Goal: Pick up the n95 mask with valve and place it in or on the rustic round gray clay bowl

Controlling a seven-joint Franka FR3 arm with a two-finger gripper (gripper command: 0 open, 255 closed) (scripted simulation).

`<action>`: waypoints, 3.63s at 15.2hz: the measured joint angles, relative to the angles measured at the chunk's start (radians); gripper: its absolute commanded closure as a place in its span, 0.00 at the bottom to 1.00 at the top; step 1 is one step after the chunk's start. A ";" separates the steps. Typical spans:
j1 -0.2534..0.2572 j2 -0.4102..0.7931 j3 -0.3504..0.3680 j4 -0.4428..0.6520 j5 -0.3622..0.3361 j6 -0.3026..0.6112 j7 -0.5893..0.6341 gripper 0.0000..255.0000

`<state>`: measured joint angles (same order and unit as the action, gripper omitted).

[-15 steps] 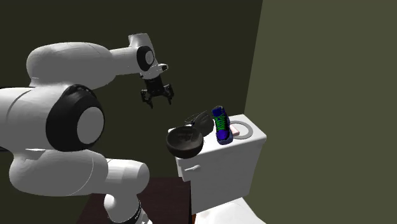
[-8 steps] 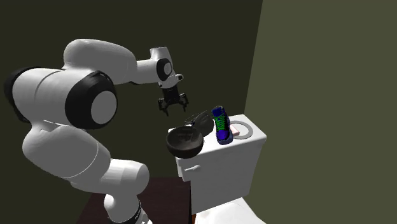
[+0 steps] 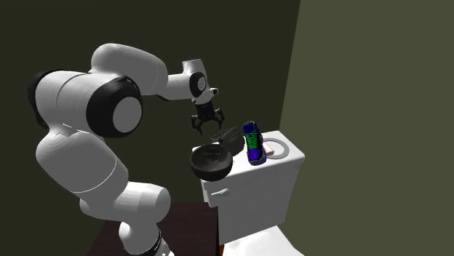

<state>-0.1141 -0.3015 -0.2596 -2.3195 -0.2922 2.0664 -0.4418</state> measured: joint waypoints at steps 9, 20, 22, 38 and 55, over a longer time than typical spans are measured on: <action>-0.006 0.049 -0.022 -0.039 -0.008 0.058 0.004 0.00; -0.008 0.063 -0.026 -0.047 -0.012 0.058 -0.005 1.00; -0.007 0.064 -0.025 -0.042 -0.009 0.049 -0.002 1.00; 0.010 0.006 -0.012 0.102 0.007 -0.192 -0.029 1.00; 0.028 -0.023 -0.002 0.295 0.016 -0.399 -0.062 1.00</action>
<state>-0.0857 -0.3247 -0.2621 -2.0245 -0.2761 1.6673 -0.5040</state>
